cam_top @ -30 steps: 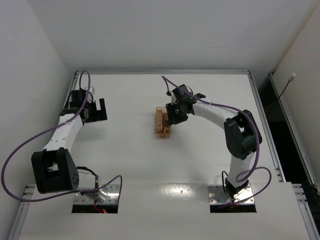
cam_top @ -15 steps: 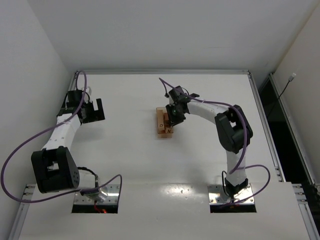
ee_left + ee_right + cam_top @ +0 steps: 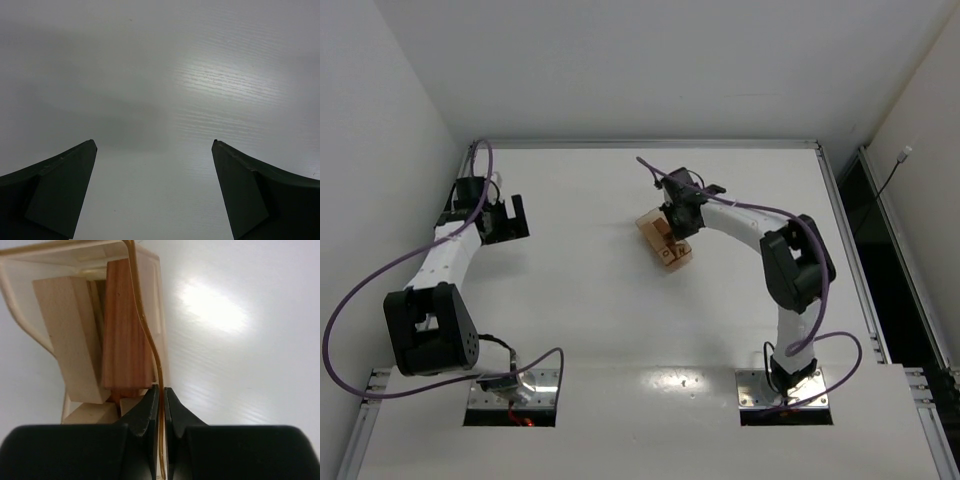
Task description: Build the wood block tower
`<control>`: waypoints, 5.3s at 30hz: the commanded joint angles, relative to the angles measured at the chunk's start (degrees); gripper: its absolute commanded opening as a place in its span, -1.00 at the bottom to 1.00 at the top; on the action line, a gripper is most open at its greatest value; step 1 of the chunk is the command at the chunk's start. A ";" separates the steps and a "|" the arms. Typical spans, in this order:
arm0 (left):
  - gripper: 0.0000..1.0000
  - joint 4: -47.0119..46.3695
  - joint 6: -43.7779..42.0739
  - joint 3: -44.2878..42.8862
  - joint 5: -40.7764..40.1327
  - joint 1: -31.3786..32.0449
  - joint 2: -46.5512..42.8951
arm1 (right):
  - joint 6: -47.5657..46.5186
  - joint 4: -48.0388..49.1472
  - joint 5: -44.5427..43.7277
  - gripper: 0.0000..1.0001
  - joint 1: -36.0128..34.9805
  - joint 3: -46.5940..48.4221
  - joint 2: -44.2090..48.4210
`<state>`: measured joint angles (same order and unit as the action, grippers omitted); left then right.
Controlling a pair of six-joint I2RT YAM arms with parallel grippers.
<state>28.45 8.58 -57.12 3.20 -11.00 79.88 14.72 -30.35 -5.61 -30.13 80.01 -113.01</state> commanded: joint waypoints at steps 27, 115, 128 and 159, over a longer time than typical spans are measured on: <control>0.99 4.42 0.92 -6.51 -11.46 -1.48 -5.78 | -69.01 70.64 -35.17 -1.00 -18.28 -32.71 15.99; 0.99 6.62 -1.10 -6.15 1.45 -2.62 -5.88 | -28.63 -0.83 -35.56 -1.00 -19.29 2.69 10.61; 0.99 7.15 -1.64 -10.20 8.83 -2.09 -2.09 | -21.40 -17.90 14.38 -1.00 20.44 23.34 1.84; 0.99 5.48 -4.27 -10.72 9.37 -1.56 -1.04 | -27.46 -15.71 15.71 -0.13 46.57 45.76 -26.65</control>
<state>35.51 4.93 -65.21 11.73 -12.78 78.17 -12.29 -47.51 9.19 17.26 124.86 -140.22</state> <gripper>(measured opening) 0.995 0.409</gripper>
